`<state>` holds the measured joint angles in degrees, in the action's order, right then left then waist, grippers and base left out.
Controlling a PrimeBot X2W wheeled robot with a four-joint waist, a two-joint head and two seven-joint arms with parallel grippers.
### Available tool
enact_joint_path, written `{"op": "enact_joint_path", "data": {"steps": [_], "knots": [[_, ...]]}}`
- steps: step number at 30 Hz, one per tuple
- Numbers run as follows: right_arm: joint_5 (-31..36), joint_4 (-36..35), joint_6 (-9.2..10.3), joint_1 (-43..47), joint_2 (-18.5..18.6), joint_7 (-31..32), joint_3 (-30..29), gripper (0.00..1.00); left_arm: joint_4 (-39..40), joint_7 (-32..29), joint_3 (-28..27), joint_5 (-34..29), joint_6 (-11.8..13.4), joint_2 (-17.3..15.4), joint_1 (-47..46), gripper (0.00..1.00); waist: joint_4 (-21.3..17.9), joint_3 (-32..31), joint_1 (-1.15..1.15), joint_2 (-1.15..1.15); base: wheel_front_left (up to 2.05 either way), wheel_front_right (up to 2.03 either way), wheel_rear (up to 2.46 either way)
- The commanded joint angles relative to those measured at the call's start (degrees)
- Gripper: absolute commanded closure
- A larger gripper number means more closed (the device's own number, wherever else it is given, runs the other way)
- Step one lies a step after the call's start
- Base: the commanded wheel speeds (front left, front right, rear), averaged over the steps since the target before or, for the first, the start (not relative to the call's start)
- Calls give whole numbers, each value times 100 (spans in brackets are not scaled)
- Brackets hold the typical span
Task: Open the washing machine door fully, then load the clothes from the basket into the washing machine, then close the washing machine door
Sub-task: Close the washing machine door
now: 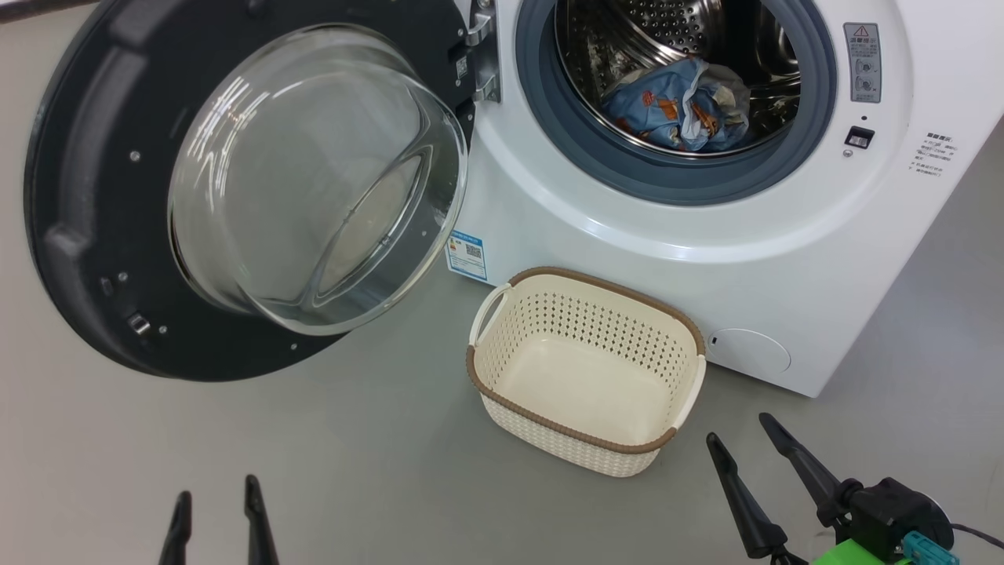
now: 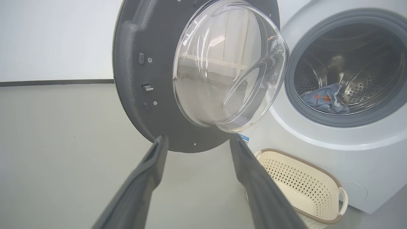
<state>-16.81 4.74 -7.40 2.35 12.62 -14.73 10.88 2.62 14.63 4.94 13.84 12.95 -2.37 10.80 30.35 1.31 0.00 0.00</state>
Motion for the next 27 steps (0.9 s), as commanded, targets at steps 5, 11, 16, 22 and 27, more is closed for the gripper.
{"op": "enact_joint_path", "data": {"steps": [5,11,16,22,27], "knots": [[0,-106,-9,-195,48,-27,161,0,139,37,-482,637,139,-51,-65,100,-7,-18,0,0,0,0,0],[-12,-98,-9,-134,-40,-27,133,0,-64,37,-1658,1241,-180,-51,-389,100,-57,-101,0,0,0,0,0],[-2,-100,-9,-55,-87,-27,87,0,-600,37,-2845,1741,-716,-166,-951,100,-111,-167,0,0,0,0,0],[5,-98,-9,-37,-81,-27,83,0,-1706,-172,-3656,2604,-981,-898,-2035,100,-120,-173,0,0,0,0,0],[7,-99,-9,-38,-81,-27,95,0,-2671,-508,-4084,3173,-1005,-1658,-3058,100,-123,-176,0,0,0,0,0]]}}
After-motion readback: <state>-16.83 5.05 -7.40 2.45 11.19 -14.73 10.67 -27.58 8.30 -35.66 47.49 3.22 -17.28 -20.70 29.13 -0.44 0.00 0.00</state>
